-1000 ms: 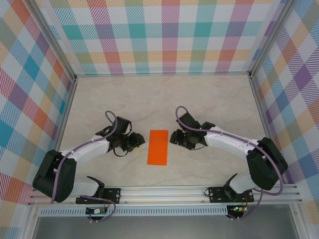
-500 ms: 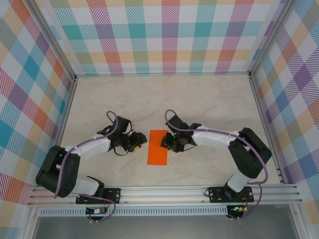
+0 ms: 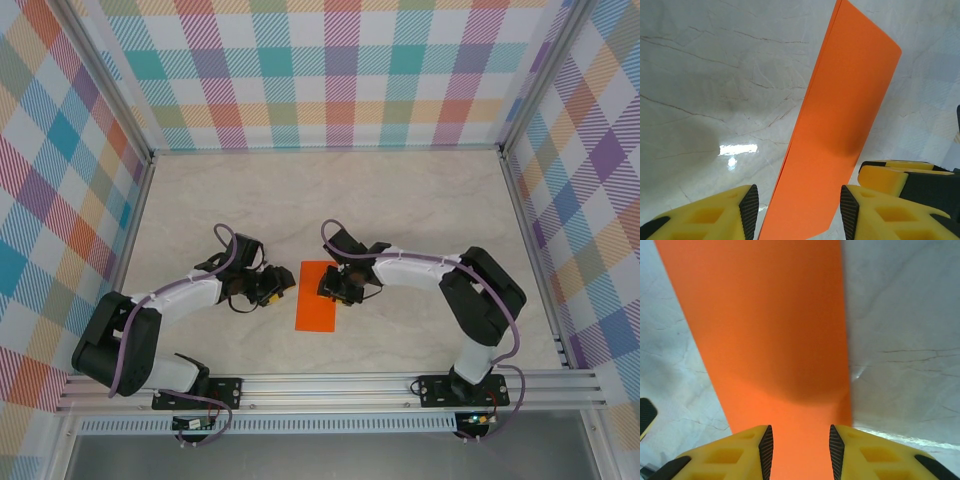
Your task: Fold a paper plane with a square sheet of paper (pick it up from the middle)
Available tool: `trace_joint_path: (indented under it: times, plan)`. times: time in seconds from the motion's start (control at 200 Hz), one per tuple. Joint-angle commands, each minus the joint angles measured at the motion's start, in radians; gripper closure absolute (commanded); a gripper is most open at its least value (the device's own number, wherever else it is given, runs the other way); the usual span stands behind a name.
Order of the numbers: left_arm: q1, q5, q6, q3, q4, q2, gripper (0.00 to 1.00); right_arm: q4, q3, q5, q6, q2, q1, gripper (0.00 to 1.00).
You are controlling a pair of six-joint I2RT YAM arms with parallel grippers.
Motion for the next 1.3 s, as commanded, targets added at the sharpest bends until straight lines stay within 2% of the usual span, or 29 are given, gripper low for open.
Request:
trace_joint_path:
  times: [0.0, 0.535, 0.885, 1.13, 1.295]
  plan:
    - [0.010, 0.028, 0.000, -0.007, 0.011, 0.014, 0.51, -0.043, 0.011, 0.013, -0.020, 0.024, 0.005, 0.62]
    - [-0.022, 0.031, -0.010, 0.012, 0.026, 0.058, 0.49, -0.072, -0.039, 0.035, -0.020, 0.033, 0.005, 0.65]
    - [-0.053, 0.028, -0.008, 0.029, 0.034, 0.103, 0.50, -0.031, -0.041, 0.009, -0.022, 0.017, 0.003, 0.75]
    - [-0.071, 0.033, -0.005, 0.031, 0.036, 0.120, 0.52, 0.035, -0.090, -0.028, 0.006, 0.002, -0.010, 0.76]
    - [-0.076, 0.033, -0.006, 0.031, 0.039, 0.126, 0.54, 0.056, -0.076, -0.031, -0.013, -0.060, -0.011, 0.71]
